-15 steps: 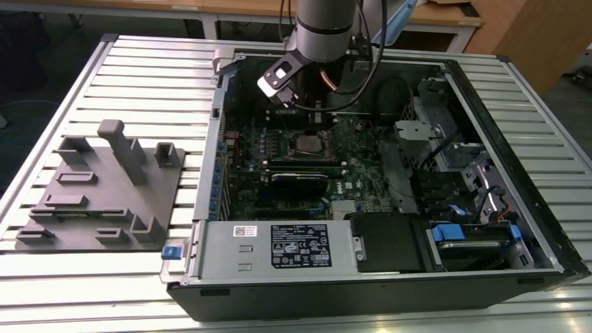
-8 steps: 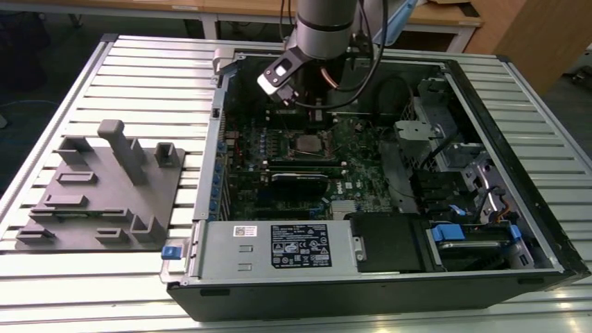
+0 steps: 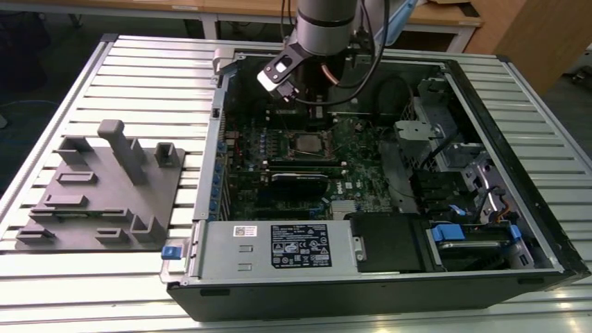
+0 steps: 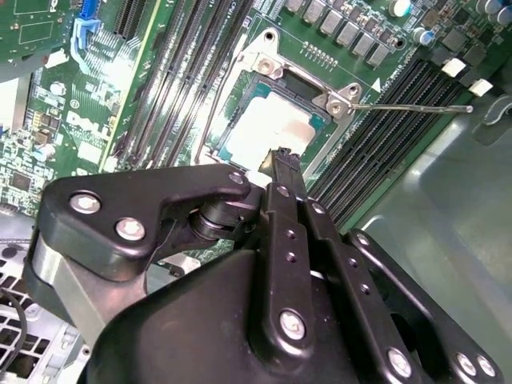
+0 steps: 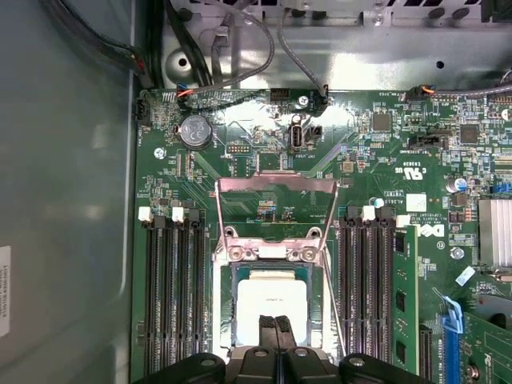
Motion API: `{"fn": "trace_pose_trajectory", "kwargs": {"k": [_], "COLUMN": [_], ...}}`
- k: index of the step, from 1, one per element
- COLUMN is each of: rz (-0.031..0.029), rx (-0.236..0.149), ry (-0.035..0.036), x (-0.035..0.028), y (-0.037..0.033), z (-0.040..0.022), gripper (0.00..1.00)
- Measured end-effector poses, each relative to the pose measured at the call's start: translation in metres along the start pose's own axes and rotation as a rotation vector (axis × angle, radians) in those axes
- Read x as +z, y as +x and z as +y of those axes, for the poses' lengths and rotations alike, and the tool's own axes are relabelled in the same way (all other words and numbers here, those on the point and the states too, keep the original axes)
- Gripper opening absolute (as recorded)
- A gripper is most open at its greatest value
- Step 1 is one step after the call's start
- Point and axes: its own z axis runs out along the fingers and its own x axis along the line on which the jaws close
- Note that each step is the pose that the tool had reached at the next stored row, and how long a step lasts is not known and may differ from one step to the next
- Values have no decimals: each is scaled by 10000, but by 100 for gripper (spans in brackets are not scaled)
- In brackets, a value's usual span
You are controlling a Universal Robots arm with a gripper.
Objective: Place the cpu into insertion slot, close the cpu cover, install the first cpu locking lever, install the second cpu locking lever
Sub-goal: 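Close the cpu cover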
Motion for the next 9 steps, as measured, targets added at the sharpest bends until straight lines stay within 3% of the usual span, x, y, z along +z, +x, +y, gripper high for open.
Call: {"fn": "trace_pose_trajectory", "kwargs": {"k": [9], "rz": [0], "rx": [0], "ry": [0], "x": [-78], "y": [1], "z": [2], "gripper": [10]}}
